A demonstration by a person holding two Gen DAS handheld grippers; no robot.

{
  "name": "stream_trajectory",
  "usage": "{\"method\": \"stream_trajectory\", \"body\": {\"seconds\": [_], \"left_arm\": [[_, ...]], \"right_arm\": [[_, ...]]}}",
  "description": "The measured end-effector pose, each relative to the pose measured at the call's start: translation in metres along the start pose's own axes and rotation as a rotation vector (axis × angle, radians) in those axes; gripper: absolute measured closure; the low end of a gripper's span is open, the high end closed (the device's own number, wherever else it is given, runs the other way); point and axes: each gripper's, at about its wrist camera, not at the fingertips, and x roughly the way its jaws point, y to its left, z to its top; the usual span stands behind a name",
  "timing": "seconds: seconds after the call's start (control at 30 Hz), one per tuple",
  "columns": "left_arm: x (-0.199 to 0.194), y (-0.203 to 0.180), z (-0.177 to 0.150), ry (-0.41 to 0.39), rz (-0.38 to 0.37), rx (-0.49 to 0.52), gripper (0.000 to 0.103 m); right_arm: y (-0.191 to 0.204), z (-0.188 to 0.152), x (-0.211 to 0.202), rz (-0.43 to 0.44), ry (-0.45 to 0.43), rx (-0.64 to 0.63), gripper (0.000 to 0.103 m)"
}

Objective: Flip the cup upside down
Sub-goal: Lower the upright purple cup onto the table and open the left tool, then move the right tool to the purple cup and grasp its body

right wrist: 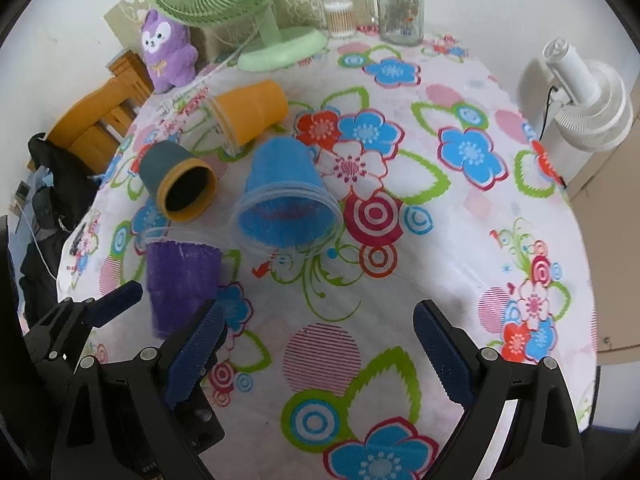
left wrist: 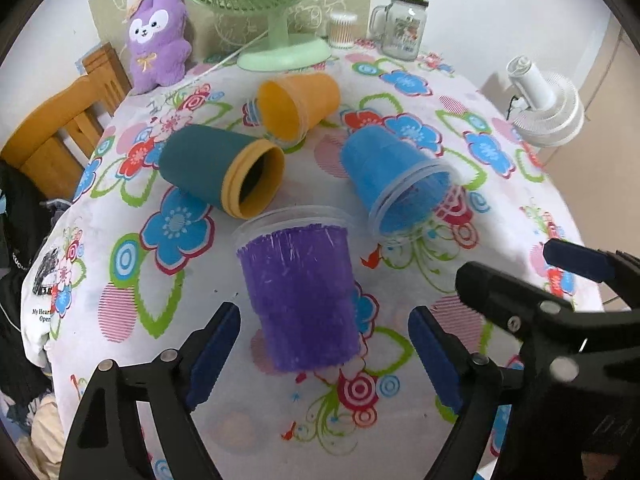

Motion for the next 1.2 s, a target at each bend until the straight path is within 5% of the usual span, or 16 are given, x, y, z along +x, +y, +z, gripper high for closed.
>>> {"method": "stream_trajectory", "body": {"seconds": [0.4,0.6,0.87,1.2], "left_arm": [[-0.058,0.033,-0.028,-0.073,-0.012,-0.027,0.009],[-0.052,0.062,-0.044,-0.032,-0.017,-0.003,0.008],[-0.025,0.09,-0.06,0.026,-0.073,0.198,0.008],[0.008,0.121,-0.066,0.073,-0.117,0.322,0.008]], "right_arm": [[0.02,-0.008,-0.046,0.08,-0.165,-0.016,0.006],[0.057,-0.037,-0.046,-0.008,-0.343,-0.105,0.006],[0.094,-0.081,-0.01,-0.112,-0.438,-0.046,0.006],[0.123,-0.106,0.026,-0.148,-0.527,-0.024,0.01]]}}
